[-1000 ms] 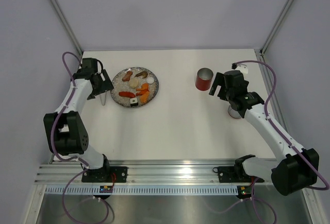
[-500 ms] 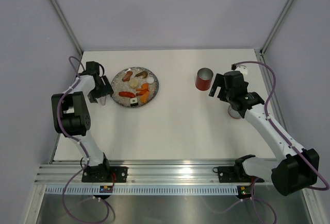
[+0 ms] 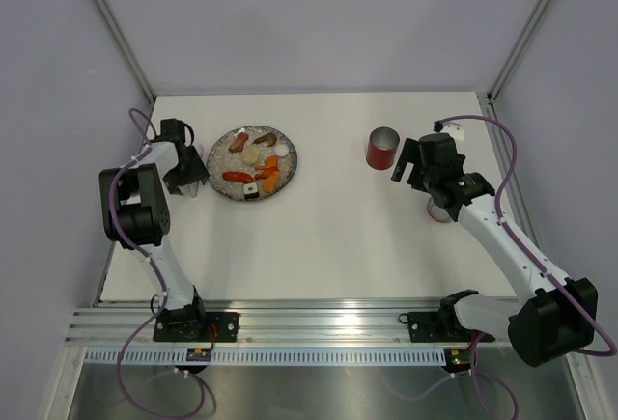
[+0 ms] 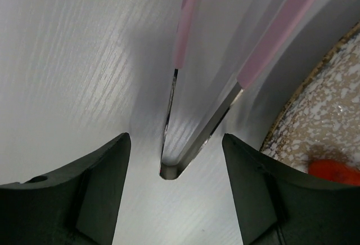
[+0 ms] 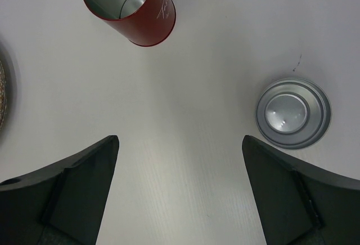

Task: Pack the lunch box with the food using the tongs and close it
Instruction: Pick up the clamp at the center of the board.

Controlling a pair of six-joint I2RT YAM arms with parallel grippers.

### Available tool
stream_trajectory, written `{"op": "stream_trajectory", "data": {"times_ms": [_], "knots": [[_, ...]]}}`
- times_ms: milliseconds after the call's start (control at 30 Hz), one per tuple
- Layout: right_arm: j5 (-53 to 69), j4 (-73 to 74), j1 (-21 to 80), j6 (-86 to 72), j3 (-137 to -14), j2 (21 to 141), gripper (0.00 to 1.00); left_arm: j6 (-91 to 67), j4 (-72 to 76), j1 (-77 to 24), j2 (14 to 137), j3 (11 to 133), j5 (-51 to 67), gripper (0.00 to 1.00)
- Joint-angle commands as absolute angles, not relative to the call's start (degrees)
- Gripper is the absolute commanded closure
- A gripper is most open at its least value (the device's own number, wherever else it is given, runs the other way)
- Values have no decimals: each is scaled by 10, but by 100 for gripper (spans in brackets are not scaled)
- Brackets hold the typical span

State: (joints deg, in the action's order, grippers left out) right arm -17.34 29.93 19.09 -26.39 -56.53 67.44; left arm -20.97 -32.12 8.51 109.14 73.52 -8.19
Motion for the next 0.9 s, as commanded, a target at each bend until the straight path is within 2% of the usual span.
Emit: {"op": "stream_trajectory", "data": {"times_ms": [0, 67, 100, 200, 233, 333, 367, 633, 867], "knots": [[-191, 314, 190, -268, -568, 665, 1, -210, -291, 103, 1112, 759, -77, 30], [-190, 316, 190, -269, -567, 663, 1, -214, -293, 108, 1123, 766, -66, 31], [-191, 317, 190, -271, -568, 663, 1, -214, -292, 113, 1124, 768, -52, 42], [-189, 322, 190, -275, -568, 662, 1, -214, -289, 120, 1116, 765, -47, 66], [-187, 323, 190, -275, -567, 661, 1, -214, -294, 120, 1113, 766, -49, 79], [-184, 323, 190, -281, -564, 658, 0, -210, -304, 120, 1085, 767, -55, 96], [-182, 323, 190, -281, -563, 658, 1, -208, -306, 120, 1061, 766, -55, 98], [-168, 315, 190, -288, -552, 652, 1, -190, -348, 100, 907, 751, -37, 99], [-164, 316, 190, -291, -555, 655, 1, -163, -420, 4, 824, 739, -4, 98]]}}
